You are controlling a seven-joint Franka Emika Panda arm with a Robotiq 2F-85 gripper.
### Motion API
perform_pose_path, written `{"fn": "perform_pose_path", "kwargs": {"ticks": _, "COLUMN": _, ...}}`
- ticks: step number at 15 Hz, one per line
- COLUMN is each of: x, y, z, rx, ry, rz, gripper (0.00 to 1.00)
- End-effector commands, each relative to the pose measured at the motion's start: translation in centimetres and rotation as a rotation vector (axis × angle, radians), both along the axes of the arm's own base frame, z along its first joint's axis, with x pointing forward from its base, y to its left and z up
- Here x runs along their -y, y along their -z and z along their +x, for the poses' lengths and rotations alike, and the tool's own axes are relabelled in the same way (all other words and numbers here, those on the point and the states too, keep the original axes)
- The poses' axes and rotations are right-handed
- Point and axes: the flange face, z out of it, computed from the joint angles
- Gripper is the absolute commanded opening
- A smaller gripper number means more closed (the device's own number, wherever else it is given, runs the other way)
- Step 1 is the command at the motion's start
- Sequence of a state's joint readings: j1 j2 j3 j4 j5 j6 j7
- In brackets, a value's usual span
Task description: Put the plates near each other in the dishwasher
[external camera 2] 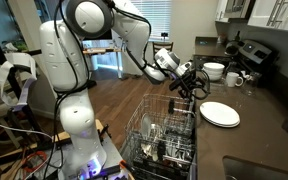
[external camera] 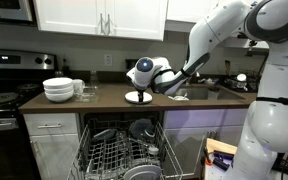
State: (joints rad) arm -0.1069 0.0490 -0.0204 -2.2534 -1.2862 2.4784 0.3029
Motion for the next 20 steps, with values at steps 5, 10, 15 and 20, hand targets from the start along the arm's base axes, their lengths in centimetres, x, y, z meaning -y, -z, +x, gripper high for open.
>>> {"fn": "perform_pose_path", "kwargs": {"ticks": 5, "x": 0.0, "y": 0.8, "z": 1.0, "rx": -0.01, "ry": 0.014, "rz": 0.011, "gripper": 1.0}}
{"fn": "perform_pose_path", "kwargs": {"ticks": 10, "x": 0.6, "y": 1.2, "z": 0.9, "rx": 0.0, "ry": 0.039, "rz": -0.001, "gripper": 1.0}}
{"fn": "perform_pose_path", "kwargs": {"ticks": 15, "x": 0.9, "y": 2.3, "z": 1.3, "rx": -0.01, "ry": 0.043, "rz": 0.001, "gripper": 1.0}}
{"fn": "perform_pose_path", "kwargs": {"ticks": 20, "x": 1.0, "y": 3.7, "z": 2.2, "rx": -0.006, "ry": 0.042, "rz": -0.033, "gripper": 1.0}}
